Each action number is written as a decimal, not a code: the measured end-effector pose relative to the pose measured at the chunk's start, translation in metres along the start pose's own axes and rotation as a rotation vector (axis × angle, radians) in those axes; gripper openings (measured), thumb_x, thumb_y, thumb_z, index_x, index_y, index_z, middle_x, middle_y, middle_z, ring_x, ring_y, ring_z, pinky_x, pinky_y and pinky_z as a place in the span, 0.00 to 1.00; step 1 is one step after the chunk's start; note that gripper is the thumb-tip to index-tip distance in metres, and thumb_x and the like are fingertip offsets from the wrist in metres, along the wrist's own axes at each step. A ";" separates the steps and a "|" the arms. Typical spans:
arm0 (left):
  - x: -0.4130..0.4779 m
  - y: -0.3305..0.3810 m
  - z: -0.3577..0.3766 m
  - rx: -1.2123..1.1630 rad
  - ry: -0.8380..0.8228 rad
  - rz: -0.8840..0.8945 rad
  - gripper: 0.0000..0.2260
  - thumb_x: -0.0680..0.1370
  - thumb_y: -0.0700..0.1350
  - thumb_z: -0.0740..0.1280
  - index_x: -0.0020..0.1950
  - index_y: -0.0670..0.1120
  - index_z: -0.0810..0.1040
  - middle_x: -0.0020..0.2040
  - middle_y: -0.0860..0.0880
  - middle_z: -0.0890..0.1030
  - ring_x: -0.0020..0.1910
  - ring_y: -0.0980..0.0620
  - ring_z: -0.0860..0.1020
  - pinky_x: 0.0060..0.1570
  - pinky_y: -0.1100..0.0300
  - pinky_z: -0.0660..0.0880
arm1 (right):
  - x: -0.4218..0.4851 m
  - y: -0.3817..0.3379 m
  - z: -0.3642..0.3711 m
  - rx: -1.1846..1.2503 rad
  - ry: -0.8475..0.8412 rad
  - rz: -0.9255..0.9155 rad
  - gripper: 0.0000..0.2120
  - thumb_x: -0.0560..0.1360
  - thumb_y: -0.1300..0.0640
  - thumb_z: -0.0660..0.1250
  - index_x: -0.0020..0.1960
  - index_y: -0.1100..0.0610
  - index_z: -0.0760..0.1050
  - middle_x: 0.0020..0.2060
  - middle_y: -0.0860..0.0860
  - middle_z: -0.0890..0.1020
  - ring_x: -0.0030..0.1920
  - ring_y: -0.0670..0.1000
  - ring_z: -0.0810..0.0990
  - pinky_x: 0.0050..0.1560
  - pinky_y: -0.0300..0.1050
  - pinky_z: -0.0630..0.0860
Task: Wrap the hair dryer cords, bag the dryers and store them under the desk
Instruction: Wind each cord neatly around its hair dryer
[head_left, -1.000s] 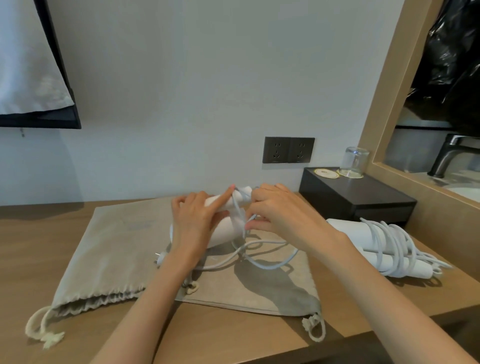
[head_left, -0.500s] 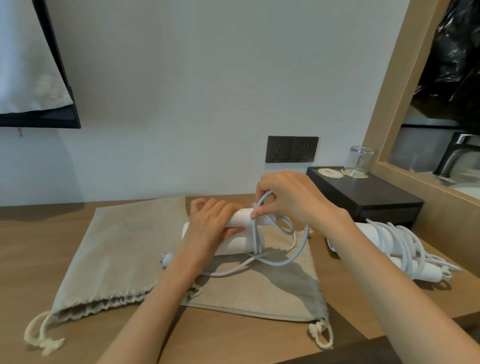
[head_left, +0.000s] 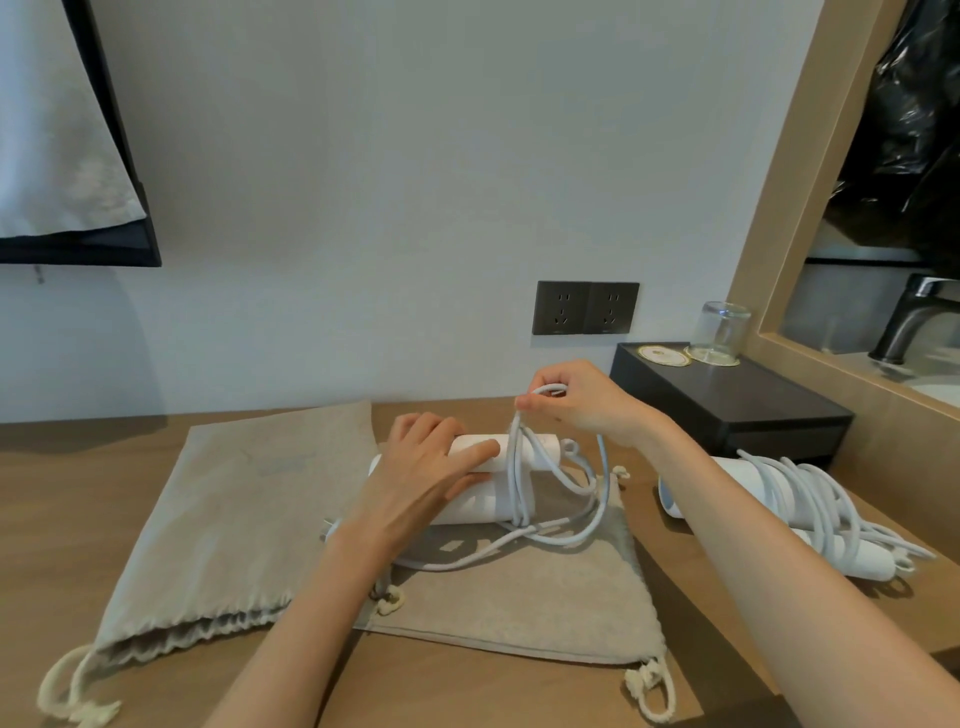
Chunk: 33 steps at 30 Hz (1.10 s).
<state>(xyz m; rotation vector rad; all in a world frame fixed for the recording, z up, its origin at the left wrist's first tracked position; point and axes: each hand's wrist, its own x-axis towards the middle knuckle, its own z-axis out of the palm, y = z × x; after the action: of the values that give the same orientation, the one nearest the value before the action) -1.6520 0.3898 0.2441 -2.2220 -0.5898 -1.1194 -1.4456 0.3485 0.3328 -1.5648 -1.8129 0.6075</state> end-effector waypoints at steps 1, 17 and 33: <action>0.000 0.000 -0.002 0.008 -0.008 0.014 0.13 0.75 0.50 0.65 0.58 0.54 0.69 0.40 0.46 0.77 0.39 0.46 0.71 0.44 0.56 0.63 | 0.002 0.001 0.002 0.035 0.001 0.029 0.11 0.74 0.50 0.69 0.38 0.56 0.77 0.31 0.51 0.75 0.32 0.47 0.71 0.36 0.39 0.70; 0.009 0.003 -0.016 -0.354 0.072 -0.253 0.20 0.79 0.51 0.63 0.71 0.55 0.66 0.44 0.49 0.77 0.41 0.49 0.71 0.43 0.54 0.69 | 0.016 -0.010 0.005 0.457 0.150 0.110 0.16 0.68 0.42 0.69 0.34 0.55 0.77 0.28 0.53 0.71 0.26 0.48 0.68 0.30 0.39 0.67; 0.023 -0.001 -0.032 -1.073 0.217 -1.208 0.21 0.78 0.49 0.65 0.71 0.58 0.68 0.61 0.53 0.78 0.47 0.62 0.79 0.39 0.69 0.76 | -0.016 -0.009 0.022 0.061 0.113 0.037 0.10 0.80 0.51 0.60 0.54 0.49 0.78 0.31 0.52 0.75 0.30 0.45 0.71 0.28 0.26 0.67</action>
<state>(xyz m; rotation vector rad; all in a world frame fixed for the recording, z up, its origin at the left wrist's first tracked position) -1.6580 0.3717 0.2792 -2.3884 -1.6175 -2.7377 -1.4670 0.3326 0.3213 -1.5633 -1.6699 0.5750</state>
